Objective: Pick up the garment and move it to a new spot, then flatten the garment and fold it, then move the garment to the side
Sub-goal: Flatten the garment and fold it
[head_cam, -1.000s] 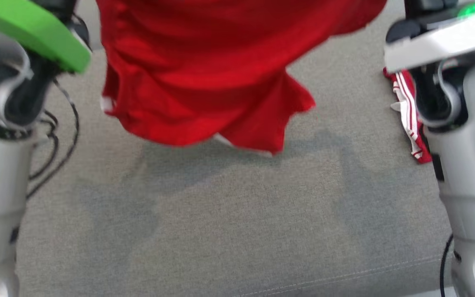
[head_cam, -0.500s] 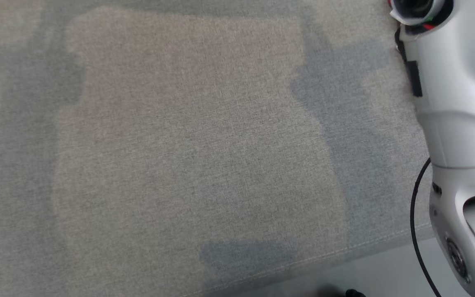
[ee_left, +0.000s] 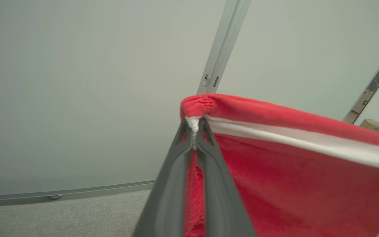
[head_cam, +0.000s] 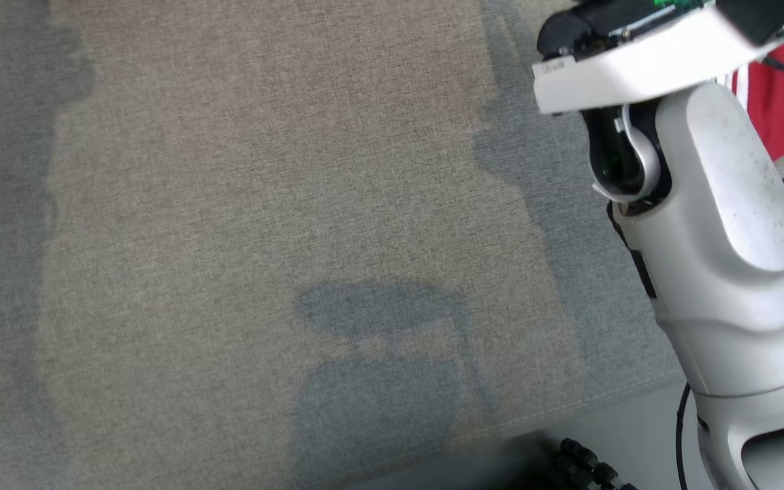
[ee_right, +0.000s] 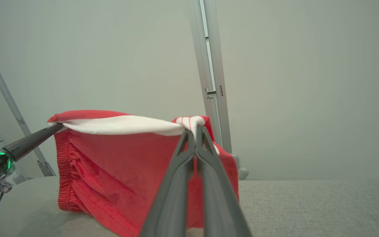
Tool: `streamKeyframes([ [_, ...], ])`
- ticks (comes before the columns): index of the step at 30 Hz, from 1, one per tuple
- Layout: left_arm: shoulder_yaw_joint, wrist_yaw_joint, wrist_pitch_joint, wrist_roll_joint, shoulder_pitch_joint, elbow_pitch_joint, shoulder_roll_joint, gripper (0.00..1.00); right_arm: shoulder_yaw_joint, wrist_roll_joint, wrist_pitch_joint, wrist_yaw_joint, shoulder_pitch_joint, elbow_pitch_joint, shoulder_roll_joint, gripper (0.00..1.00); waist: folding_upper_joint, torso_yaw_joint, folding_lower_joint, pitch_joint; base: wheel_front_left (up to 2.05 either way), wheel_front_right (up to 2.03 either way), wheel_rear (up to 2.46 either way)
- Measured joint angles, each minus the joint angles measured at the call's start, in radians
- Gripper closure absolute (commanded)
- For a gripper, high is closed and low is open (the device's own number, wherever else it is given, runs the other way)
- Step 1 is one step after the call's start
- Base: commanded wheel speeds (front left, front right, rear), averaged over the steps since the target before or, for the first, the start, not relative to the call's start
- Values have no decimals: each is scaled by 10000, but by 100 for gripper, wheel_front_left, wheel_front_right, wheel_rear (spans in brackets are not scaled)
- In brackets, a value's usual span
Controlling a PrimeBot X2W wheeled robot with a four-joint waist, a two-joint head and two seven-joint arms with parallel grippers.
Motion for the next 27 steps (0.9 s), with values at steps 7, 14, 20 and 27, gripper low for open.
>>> streamKeyframes([
  [7,-176,0,-495,-750,2545,-2165,316,100,-81,77,-2,-2,2145,-1331,-665,100,0,373,-1,-457,0,0,0],
  [14,209,470,-616,-86,5800,-3856,-79,100,-880,159,0,0,4706,-2184,-790,100,0,785,-2,-1060,0,0,0],
  [20,1427,633,-625,1045,9121,-4602,-1557,100,-1465,334,2,8,7397,-2752,-545,100,0,1042,-2,-1863,0,0,0],
  [27,2441,261,-621,1954,11274,-4782,-2953,100,-1825,307,6,15,9154,-3087,-491,100,0,1098,-2,-2843,0,0,0],
])
